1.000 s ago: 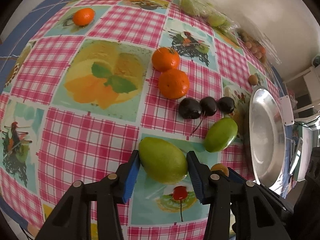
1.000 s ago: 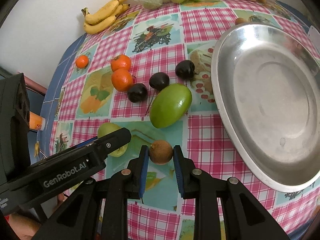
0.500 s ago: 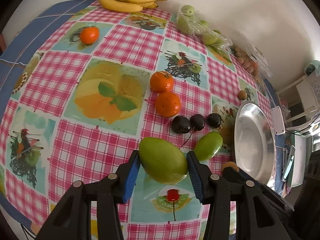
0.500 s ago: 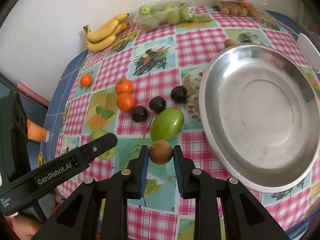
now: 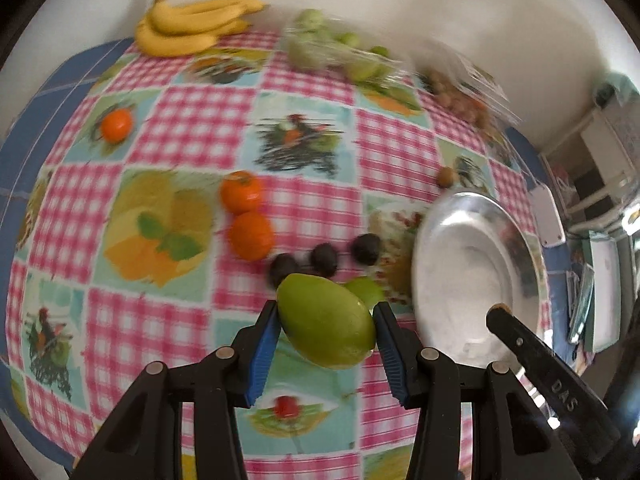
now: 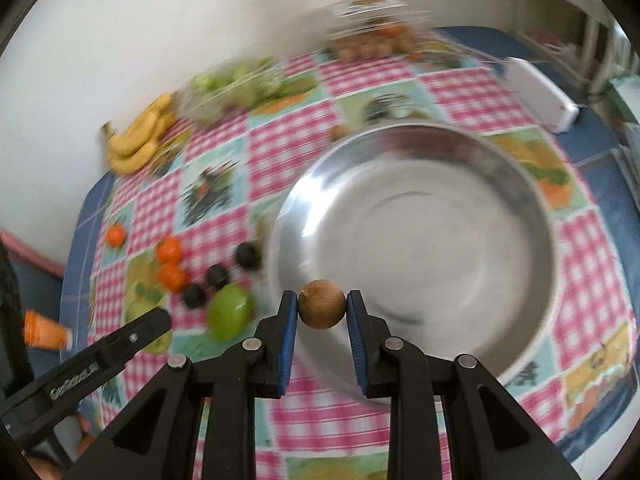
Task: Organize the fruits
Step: 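Close the right tool on the kiwi while the left tool grips the green mango, then carry the kiwi and mango over the steel bowl and open both tools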
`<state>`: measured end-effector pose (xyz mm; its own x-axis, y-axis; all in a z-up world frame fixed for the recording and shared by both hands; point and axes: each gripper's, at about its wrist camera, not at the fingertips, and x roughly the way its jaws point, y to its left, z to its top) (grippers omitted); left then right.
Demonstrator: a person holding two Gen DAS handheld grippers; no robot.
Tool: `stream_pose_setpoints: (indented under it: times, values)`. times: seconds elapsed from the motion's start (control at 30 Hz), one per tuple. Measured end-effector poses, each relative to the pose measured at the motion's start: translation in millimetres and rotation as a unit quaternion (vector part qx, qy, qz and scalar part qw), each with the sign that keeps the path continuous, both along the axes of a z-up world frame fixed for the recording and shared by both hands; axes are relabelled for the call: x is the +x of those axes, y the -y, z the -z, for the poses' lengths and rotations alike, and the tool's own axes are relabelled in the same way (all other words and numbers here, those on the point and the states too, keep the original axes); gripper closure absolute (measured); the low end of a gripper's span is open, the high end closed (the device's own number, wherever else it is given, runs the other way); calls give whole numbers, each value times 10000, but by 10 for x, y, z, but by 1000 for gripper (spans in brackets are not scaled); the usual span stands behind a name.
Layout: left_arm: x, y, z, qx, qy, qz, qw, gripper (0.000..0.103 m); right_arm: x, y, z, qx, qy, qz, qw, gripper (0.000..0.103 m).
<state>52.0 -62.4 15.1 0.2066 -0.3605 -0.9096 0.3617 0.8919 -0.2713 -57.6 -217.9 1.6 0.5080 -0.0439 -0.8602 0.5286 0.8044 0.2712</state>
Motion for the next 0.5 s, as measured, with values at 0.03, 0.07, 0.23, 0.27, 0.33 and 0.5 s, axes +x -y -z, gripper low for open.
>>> stream_pose_setpoints:
  times: [0.03, 0.07, 0.23, 0.27, 0.33, 0.5]
  values:
    - [-14, 76, -15, 12, 17, 79, 10000, 53, -42, 103, 2, 7, 1, 174, 9998, 77]
    - [-26, 149, -29, 27, 34, 145, 9999, 53, -74, 176, 8, 14, -4, 299, 9996, 77]
    - [-107, 536, -94, 107, 134, 530, 9984, 53, -234, 531, 32, -41, -77, 873, 9961, 77]
    - [-122, 598, -103, 118, 152, 589, 9981, 53, -264, 591, 39, -15, -76, 966, 9953, 77]
    - [-155, 739, -111, 131, 178, 713, 9972, 53, -315, 683, 48, 10, -91, 1118, 9937, 77]
    - [-229, 1058, -65, 192, 206, 1003, 9946, 53, -400, 846, 89, 5, -158, 1369, 9905, 77]
